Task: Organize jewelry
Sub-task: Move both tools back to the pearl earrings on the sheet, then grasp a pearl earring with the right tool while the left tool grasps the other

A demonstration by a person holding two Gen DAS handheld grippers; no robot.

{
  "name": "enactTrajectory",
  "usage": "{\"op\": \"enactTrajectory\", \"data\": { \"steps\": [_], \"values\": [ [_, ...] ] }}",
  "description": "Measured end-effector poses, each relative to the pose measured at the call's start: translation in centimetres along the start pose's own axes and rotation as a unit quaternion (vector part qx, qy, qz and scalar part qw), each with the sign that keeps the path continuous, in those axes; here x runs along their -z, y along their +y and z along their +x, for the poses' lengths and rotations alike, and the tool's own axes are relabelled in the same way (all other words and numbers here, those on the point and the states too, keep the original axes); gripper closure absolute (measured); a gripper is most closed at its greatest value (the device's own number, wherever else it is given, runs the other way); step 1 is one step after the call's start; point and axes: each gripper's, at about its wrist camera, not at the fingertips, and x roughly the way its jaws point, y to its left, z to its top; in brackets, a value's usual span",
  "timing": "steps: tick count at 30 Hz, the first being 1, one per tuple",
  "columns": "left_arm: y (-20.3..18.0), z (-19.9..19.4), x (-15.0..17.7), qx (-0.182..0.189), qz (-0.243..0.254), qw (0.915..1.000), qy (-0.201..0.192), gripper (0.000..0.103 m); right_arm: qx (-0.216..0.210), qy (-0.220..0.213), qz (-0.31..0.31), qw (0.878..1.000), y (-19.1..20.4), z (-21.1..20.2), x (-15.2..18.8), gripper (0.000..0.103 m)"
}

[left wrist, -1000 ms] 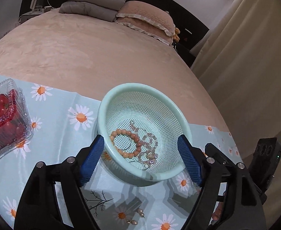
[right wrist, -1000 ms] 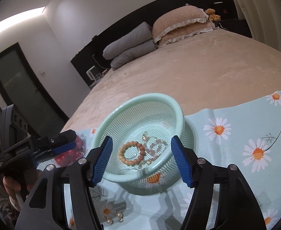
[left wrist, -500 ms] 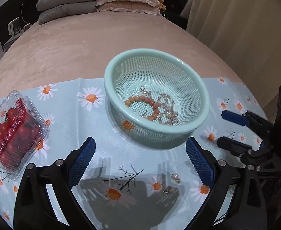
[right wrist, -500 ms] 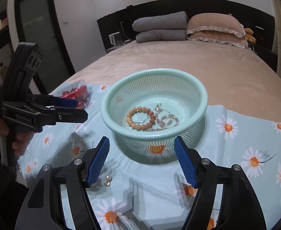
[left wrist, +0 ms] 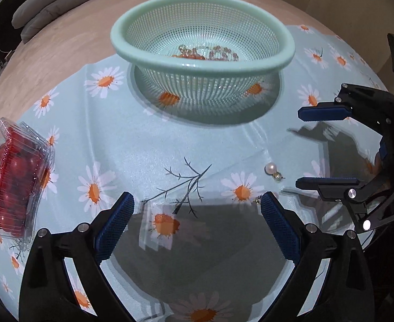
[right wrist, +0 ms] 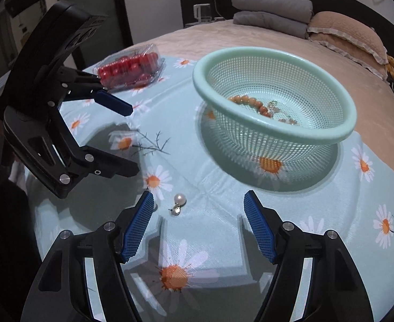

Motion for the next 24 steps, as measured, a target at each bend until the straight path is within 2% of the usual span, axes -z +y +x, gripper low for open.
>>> {"op": "enactTrajectory", "data": {
  "steps": [4, 10, 12, 13, 15, 17, 19, 24],
  "values": [
    [-0.1, 0.9, 0.1, 0.004, 0.002, 0.9999, 0.013, 0.01, -0.003, 0.007, 0.002, 1.0, 0.3, 1.3, -0.1, 0.037],
    [-0.8, 1.3, 0.1, 0.009, 0.016, 0.9997, 0.014, 0.01, 0.026, 0.029, 0.007, 0.999, -0.1, 3.2, 0.1, 0.037],
    [-1.6, 1.8, -0.1, 0.01, 0.024, 0.9996, 0.012, 0.01, 0.027, 0.018, 0.013, 0.999, -0.4, 3.2, 0.2, 0.04],
    [-1.7, 1.9, -0.1, 0.01, 0.028, 0.9995, 0.011, 0.01, 0.029, 0.014, 0.011, 0.999, -0.5, 3.2, 0.3, 0.043],
    [-2.2, 2.1, -0.3, 0.015, 0.034, 0.9992, 0.014, 0.01, 0.023, 0.01, 0.001, 1.0, -0.5, 3.3, 0.1, 0.058],
    [-2.8, 2.6, -0.5, 0.016, 0.04, 0.999, 0.013, 0.01, 0.019, 0.008, -0.004, 1.0, -0.4, 3.3, 0.0, 0.087],
    [-3.2, 2.9, -0.6, 0.011, 0.049, 0.9987, 0.012, 0.01, 0.019, 0.008, -0.01, 1.0, -0.2, 3.5, 0.0, 0.092],
    [-5.1, 3.0, -0.9, 0.002, 0.086, 0.9961, -0.018, 0.01, 0.017, 0.011, -0.014, 1.0, -0.2, 3.1, 0.2, 0.093]
  ]
}}
